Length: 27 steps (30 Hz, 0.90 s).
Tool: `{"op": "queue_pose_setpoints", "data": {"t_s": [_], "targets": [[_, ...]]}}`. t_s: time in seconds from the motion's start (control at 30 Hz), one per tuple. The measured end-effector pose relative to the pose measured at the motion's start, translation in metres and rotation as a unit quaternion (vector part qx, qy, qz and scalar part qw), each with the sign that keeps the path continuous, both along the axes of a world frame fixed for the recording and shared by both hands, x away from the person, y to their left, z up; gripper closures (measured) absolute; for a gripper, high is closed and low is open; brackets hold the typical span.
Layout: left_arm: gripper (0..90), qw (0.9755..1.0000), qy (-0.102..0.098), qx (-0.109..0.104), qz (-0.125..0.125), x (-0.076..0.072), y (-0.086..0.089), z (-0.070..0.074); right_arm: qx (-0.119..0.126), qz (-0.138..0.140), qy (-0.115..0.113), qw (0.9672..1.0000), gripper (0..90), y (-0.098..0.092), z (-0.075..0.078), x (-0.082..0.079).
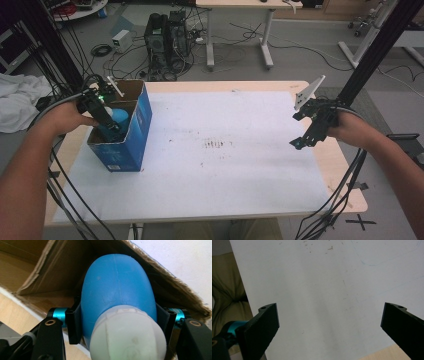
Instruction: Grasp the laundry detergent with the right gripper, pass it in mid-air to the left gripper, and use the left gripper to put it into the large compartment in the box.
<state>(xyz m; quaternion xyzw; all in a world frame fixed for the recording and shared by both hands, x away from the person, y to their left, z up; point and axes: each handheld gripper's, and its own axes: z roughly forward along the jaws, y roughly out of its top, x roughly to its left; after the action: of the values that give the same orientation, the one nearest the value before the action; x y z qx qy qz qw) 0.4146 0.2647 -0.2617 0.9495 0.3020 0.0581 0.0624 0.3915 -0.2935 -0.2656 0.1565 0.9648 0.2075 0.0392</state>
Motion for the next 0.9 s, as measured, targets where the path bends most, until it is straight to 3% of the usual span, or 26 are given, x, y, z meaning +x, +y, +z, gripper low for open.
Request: {"op": "queue_pose_setpoints", "data": {"t_s": [0.03,0.07,0.23,0.3,0.43,0.47,0.5,0.53,0.57,0.63,0.67,0.73,0.77,0.8,0.83,0.87,0.9], "targets": [[37.6,1.0000,0.000,-0.006,0.006,0.000,0.000,-0.003,-0.003,-0.005,0.003,1.0000,0.7,0.000,0.000,-0.001],[37.6,1.0000,0.006,0.005,-0.004,0.001,0.000,-0.004,-0.001,-0.004,0.002,1.0000,0.7,0.001,0.000,-0.001],[37.5,0.9999,0.010,0.004,0.003,0.002,0.000,-0.014,-0.001,-0.002,0.001,1.0000,0.7,0.002,-0.001,-0.001],[37.5,1.0000,0.010,-0.002,0.000,0.003,-0.001,-0.014,0.001,0.000,0.002,1.0000,0.7,0.002,-0.001,-0.001],[37.4,0.9998,0.013,0.008,-0.011,0.005,-0.003,-0.014,-0.002,-0.003,0.006,1.0000,0.8,0.003,-0.002,0.000],[37.4,0.9999,0.008,-0.005,0.005,0.004,-0.005,-0.017,-0.001,-0.003,0.005,1.0000,0.7,0.003,-0.002,0.000],[37.3,0.9998,0.013,0.009,-0.010,0.006,-0.003,-0.015,-0.001,-0.002,0.006,1.0000,0.7,0.004,-0.003,0.000],[37.3,0.9997,0.005,-0.014,0.017,0.004,-0.005,-0.018,-0.001,0.003,0.006,1.0000,0.8,0.004,-0.003,0.000],[37.2,0.9998,0.017,0.007,-0.006,0.007,-0.003,-0.015,0.000,0.000,0.009,1.0000,0.8,0.004,-0.003,-0.001],[37.1,0.9999,0.012,-0.002,0.007,0.007,-0.003,-0.016,0.004,0.002,0.008,1.0000,0.7,0.004,-0.005,-0.001],[37.0,0.9998,0.019,0.004,0.000,0.008,-0.003,-0.015,0.000,0.000,0.010,1.0000,0.8,0.004,-0.006,-0.001],[35.8,0.9999,0.016,0.002,0.000,0.008,-0.002,-0.014,0.002,0.000,0.009,1.0000,0.8,0.004,-0.008,-0.001],[33.2,0.9997,0.006,-0.011,0.020,0.006,-0.003,-0.016,0.001,0.002,0.009,1.0000,0.7,0.005,-0.008,0.000],[32.1,0.9999,0.011,-0.001,0.008,0.008,-0.002,-0.013,-0.002,-0.002,0.012,0.9999,0.7,0.005,-0.007,-0.001],[32.1,0.9998,0.009,-0.011,0.017,0.006,-0.002,-0.014,0.000,0.000,0.010,0.9999,0.7,0.005,-0.007,-0.001],[32.1,0.9999,0.010,-0.001,0.005,0.007,-0.001,-0.012,0.001,0.000,0.011,0.9999,0.7,0.005,-0.007,-0.001],[32.1,0.9999,0.011,-0.004,0.006,0.007,0.000,-0.012,0.000,0.000,0.011,0.9999,0.8,0.005,-0.008,-0.001]]}}
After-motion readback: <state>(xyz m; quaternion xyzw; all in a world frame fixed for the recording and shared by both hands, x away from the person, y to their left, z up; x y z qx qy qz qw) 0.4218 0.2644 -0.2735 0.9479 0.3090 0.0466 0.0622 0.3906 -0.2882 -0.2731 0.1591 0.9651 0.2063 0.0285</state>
